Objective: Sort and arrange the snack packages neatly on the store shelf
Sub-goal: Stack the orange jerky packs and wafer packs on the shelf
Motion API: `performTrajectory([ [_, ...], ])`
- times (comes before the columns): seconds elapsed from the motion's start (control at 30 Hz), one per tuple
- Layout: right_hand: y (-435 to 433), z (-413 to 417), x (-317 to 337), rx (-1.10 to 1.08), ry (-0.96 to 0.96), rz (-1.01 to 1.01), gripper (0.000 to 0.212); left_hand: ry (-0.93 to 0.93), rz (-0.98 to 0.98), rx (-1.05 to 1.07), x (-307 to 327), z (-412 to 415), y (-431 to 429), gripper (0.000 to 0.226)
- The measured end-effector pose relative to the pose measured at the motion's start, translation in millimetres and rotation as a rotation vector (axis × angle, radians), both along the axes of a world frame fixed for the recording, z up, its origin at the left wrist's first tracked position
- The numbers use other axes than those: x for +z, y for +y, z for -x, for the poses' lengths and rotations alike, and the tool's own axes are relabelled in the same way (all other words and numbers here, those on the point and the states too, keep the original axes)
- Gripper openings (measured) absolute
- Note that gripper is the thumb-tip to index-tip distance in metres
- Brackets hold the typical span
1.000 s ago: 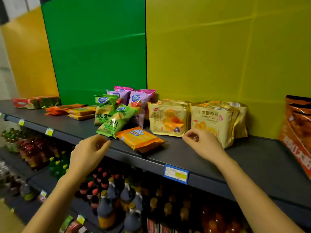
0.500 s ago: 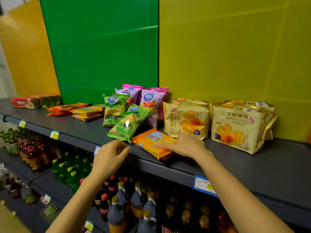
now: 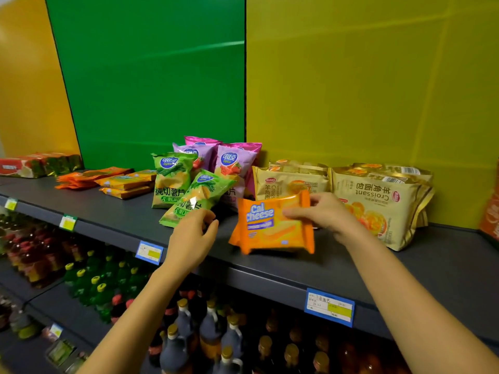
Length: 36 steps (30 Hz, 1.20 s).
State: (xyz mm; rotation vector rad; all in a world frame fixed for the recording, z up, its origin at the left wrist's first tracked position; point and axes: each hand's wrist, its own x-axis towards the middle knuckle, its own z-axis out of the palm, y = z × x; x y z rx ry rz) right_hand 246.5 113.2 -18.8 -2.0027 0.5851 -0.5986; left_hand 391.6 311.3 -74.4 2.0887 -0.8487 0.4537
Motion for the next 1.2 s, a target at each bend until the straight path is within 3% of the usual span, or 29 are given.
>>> performTrajectory([
  [0.13,-28.2,30.7,-1.7,-0.073,-0.287,-0.286,0.019,0.063,-0.225,-0.009,3.0,-0.8,-28.5,0.043],
  [0.27,-44.5,59.7,-3.3,-0.117,-0.383,-0.426,0.011,0.263,-0.420,0.029,10.8,2.7,-57.2,0.081],
  [0.37,-50.5,75.0,-3.5,-0.157,-0.418,-0.475,0.016,0.275,-0.593,0.063,12.4,9.7,-72.4,0.107],
  [0.53,-57.0,88.6,-8.2,-0.218,-0.448,-0.493,0.030,0.393,-0.563,-0.110,15.8,13.3,-88.0,0.094],
  [0.67,-59.2,89.8,-10.0,-0.234,-0.463,-0.493,0.034,0.600,-0.364,-0.334,16.1,21.7,-90.0,0.035],
  [0.77,-60.0,87.6,-10.2,-0.223,-0.478,-0.489,0.038,0.551,-0.350,-0.390,20.5,30.4,-90.6,0.055],
  [1.0,-61.7,81.2,-12.0,-0.214,-0.503,-0.481,0.041,0.599,-0.387,-0.258,22.9,28.8,-96.2,0.112],
  [1.2,-66.4,81.8,-12.4,-0.209,-0.524,-0.471,0.043,0.616,-0.404,-0.205,28.7,31.8,-97.8,0.097],
])
